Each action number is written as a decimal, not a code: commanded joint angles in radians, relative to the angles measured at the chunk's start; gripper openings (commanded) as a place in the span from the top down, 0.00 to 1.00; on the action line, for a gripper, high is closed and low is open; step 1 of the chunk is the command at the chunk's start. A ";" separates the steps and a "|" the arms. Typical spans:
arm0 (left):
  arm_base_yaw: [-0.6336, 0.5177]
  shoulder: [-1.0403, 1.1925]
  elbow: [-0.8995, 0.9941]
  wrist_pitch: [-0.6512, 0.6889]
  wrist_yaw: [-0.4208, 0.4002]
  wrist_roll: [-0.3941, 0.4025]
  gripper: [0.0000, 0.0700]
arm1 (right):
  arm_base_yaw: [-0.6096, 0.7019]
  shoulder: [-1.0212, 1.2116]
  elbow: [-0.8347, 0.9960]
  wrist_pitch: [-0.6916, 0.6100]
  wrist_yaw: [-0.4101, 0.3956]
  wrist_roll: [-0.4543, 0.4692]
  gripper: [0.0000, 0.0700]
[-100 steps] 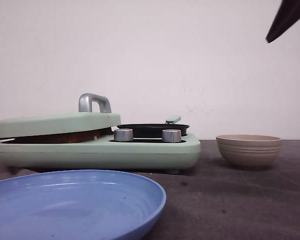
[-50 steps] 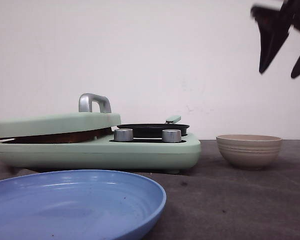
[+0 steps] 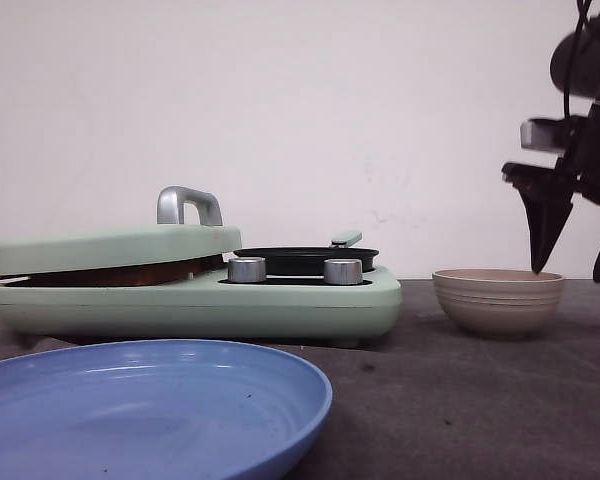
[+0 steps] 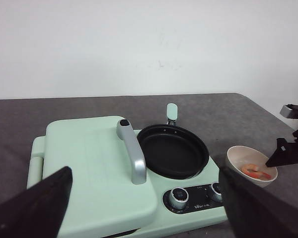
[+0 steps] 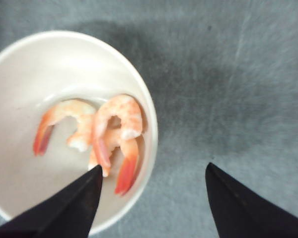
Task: Make breakfast with bread and shrimp
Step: 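Lower the right gripper onto the cream bowl rim and grasp it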
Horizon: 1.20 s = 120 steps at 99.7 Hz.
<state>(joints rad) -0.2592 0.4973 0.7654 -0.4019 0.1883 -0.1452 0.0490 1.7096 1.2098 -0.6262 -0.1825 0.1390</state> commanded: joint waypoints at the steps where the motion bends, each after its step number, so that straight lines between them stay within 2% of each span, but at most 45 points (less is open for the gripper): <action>1: 0.000 0.003 0.008 0.006 -0.002 -0.003 0.27 | -0.003 0.023 0.019 0.015 -0.009 0.007 0.43; 32: 0.000 0.003 0.008 0.010 -0.002 -0.003 0.27 | -0.006 0.025 0.019 0.039 -0.035 0.013 0.44; 42: 0.000 0.003 0.008 0.009 -0.002 -0.003 0.27 | -0.006 0.030 0.019 0.037 -0.039 0.014 0.50; 92: 0.000 0.003 0.008 0.006 -0.002 -0.003 0.27 | -0.006 0.077 0.019 0.040 -0.054 0.016 0.51; 105: 0.000 0.003 0.008 0.006 -0.002 -0.003 0.27 | -0.006 0.082 0.019 0.043 -0.053 0.019 0.62; 115: 0.000 0.003 0.008 0.006 -0.002 -0.003 0.27 | -0.006 0.082 0.019 0.047 -0.053 0.019 0.65; 120: 0.000 0.003 0.008 0.006 -0.002 -0.003 0.27 | -0.006 0.082 0.019 0.048 -0.053 0.019 0.72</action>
<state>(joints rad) -0.2592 0.4973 0.7654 -0.4015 0.1883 -0.1455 0.0444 1.7683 1.2098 -0.5888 -0.2352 0.1471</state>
